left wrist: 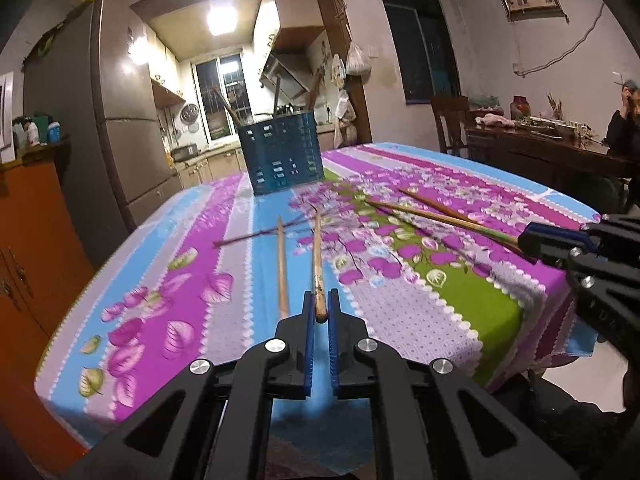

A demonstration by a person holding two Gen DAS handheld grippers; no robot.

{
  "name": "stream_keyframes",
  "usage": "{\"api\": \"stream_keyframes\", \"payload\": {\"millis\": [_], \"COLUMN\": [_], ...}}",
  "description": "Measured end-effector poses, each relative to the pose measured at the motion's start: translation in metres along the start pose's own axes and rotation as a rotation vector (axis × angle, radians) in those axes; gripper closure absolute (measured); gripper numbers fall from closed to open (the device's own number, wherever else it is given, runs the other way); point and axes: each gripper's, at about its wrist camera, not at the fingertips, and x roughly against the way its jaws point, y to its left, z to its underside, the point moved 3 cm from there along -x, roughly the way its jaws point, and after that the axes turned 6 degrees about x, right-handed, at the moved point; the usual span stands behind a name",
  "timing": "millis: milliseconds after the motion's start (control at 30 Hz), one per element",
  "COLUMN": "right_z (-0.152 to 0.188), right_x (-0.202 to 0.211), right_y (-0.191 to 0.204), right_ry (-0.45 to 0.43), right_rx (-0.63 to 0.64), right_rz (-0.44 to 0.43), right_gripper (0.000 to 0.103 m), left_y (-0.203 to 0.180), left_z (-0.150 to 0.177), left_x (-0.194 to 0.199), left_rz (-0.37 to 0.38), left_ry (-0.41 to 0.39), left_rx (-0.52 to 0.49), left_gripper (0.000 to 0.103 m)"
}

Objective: Organize utensils
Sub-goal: 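Close the left tool on a chopstick while the right tool grasps another, then lift the left tool's chopstick over the blue holder while the right tool carries its own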

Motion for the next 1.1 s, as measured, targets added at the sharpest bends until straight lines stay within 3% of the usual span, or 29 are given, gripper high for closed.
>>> {"api": "stream_keyframes", "payload": {"millis": [233,633,967,1100], "right_z": [-0.033,-0.099,-0.142,-0.156], "right_x": [0.03,0.064,0.053,0.045], "right_y": [-0.013,-0.038,-0.05,-0.053], "right_ry": [-0.098,-0.23,-0.212,-0.186], "right_rx": [0.012,0.013,0.003,-0.004], "right_rz": [-0.035,-0.09,-0.16,-0.18], "right_gripper": [0.098,0.098,0.098,0.098], "left_y": [0.021,0.035,0.051,0.051], "left_z": [-0.027,-0.112,-0.166,-0.174], "left_x": [0.017,0.059,0.056,0.049], "left_rz": [0.026,0.142,0.286,0.276], "left_ry": [-0.01,-0.109,-0.083,-0.076], "left_rx": [0.061,0.077,0.16,0.138], "left_gripper": [0.096,0.096,0.096,0.096]}}
